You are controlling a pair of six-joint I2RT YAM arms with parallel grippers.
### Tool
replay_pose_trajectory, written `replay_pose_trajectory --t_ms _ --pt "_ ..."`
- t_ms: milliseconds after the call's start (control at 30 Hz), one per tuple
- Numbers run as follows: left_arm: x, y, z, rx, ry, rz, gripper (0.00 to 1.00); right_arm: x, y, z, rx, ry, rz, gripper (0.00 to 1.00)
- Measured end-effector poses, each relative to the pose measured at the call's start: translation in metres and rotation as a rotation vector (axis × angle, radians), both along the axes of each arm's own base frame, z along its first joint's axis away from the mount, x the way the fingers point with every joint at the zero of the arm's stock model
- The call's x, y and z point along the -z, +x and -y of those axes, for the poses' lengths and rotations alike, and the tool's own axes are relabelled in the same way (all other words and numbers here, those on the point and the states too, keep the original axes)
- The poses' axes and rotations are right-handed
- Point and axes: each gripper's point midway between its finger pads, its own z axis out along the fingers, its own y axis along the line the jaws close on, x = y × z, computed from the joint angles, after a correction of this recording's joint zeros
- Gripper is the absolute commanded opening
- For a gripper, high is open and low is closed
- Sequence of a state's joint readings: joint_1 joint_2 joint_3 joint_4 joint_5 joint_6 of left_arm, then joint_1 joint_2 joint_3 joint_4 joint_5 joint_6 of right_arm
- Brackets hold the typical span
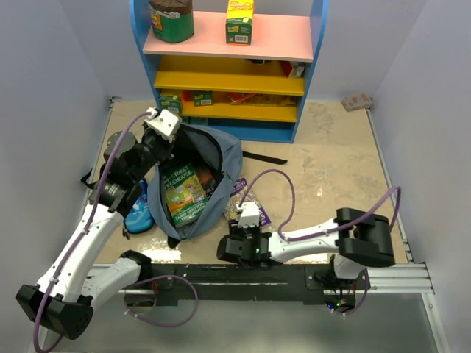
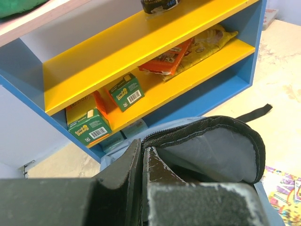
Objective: Pack the student bag
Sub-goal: Pick up the book from the center of the board.
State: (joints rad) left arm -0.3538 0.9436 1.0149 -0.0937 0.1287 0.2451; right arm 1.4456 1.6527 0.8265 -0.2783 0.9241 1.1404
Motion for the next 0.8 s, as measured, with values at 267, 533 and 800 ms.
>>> replay_pose_trajectory --t_ms 267,533,800 --pt "0.014 -0.013 0.005 0.044 -0.028 -0.002 0.04 -0.082 -0.013 0.054 0.054 0.190 -0.023 0.00" --pt "0.038 -0.030 0.019 0.140 -0.078 -0.051 0.04 -0.107 -0.008 0.068 0.031 0.186 0.032 0.00" --pt "0.040 -0.034 0.022 0.162 -0.087 -0.051 0.03 -0.098 -0.009 0.061 -0.006 0.060 0.048 0.00"
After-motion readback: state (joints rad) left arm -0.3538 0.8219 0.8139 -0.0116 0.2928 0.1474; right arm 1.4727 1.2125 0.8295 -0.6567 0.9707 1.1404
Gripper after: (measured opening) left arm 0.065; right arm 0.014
